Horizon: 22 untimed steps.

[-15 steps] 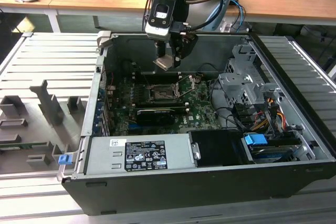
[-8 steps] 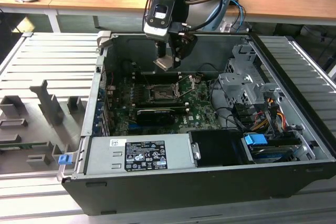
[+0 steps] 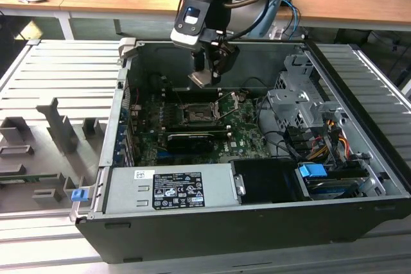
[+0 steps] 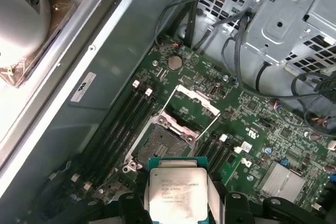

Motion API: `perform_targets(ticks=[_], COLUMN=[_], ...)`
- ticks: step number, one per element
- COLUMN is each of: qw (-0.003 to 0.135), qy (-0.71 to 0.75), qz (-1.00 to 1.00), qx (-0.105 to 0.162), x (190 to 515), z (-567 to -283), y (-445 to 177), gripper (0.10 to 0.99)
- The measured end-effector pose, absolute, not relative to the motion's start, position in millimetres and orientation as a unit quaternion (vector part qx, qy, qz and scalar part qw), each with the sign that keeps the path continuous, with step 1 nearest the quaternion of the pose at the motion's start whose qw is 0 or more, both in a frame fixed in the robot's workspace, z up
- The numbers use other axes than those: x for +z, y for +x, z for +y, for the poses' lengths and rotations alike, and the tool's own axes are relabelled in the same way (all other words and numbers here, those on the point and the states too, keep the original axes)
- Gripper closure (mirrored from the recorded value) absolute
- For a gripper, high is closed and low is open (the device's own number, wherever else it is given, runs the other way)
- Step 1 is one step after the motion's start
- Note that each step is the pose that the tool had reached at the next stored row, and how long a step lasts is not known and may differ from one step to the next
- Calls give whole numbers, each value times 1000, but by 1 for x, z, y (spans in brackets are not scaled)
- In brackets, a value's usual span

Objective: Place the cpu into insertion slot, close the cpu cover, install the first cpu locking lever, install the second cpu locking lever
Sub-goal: 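Place the cpu into insertion slot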

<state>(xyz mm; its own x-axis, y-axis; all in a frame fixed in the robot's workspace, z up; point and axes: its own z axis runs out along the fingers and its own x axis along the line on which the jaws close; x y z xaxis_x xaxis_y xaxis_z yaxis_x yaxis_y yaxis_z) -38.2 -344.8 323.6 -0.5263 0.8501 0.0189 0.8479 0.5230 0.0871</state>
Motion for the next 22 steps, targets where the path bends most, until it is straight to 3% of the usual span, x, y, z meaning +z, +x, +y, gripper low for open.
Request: perform_targets(ticks=[22], qw=[16], qy=[504], qz=[863], qx=[39], x=[318], z=[-345], y=[-38], gripper=[553])
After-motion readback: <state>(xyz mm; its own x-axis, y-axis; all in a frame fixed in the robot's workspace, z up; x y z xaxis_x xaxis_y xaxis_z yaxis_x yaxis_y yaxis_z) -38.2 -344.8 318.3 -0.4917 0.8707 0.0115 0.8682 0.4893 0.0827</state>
